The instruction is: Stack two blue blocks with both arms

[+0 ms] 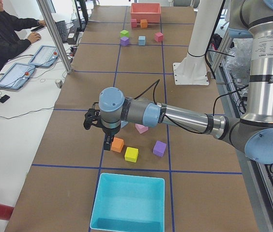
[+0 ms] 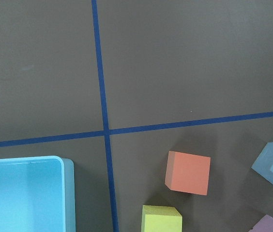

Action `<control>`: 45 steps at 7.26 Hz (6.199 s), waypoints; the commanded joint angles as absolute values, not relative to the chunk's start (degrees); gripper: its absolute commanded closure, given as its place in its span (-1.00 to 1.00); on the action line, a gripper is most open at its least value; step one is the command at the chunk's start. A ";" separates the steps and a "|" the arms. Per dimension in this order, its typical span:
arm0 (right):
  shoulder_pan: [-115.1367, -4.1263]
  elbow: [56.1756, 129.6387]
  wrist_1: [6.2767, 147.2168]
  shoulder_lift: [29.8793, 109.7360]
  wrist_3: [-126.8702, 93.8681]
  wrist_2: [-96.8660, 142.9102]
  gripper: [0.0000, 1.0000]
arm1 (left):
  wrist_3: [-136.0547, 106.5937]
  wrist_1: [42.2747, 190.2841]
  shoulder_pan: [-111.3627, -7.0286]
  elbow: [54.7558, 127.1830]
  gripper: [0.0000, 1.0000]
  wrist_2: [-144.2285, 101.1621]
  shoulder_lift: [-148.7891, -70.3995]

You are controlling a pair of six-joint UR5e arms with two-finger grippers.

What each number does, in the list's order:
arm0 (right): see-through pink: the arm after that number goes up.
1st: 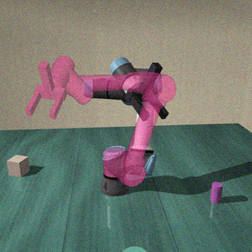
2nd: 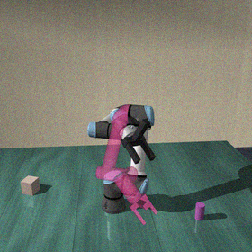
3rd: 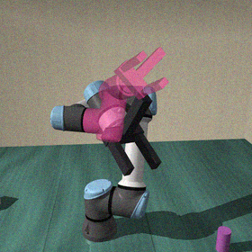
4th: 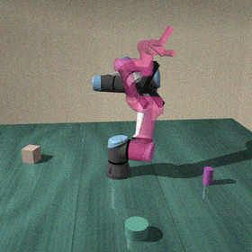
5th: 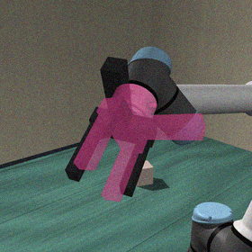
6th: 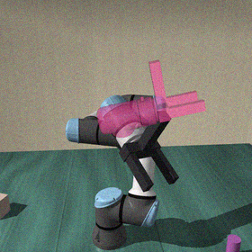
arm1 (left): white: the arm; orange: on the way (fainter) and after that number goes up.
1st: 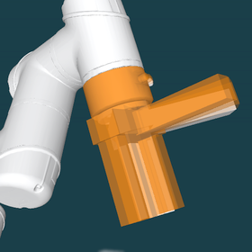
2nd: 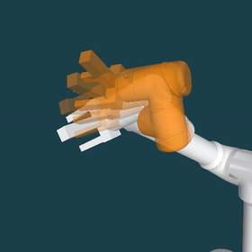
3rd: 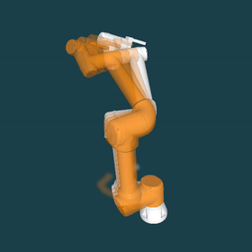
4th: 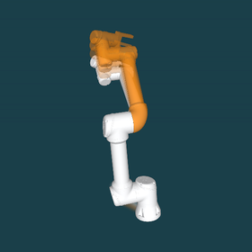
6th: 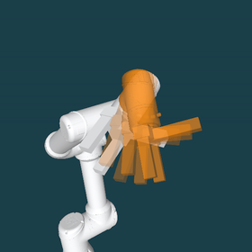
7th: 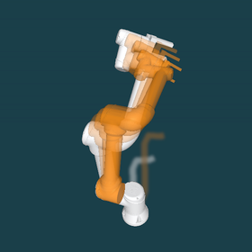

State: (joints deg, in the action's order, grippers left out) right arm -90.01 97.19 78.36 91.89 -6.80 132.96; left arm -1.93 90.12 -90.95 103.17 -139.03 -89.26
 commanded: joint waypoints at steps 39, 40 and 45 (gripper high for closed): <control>-39.90 107.76 69.26 88.59 -58.10 111.36 -0.99 | -1.93 89.03 -90.88 103.27 -1.00 -138.78 -88.86; -39.90 107.75 69.26 89.12 -57.49 111.36 -0.98 | -1.93 89.03 -90.88 103.18 -1.00 -138.78 -88.86; -37.10 107.67 69.17 89.56 -57.92 109.61 -0.89 | -1.93 89.03 -90.88 102.83 -1.00 -138.60 -88.95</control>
State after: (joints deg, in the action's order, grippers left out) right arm -38.17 107.77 69.24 89.43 -57.85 110.46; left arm -1.93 89.03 -90.88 103.03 -138.64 -88.94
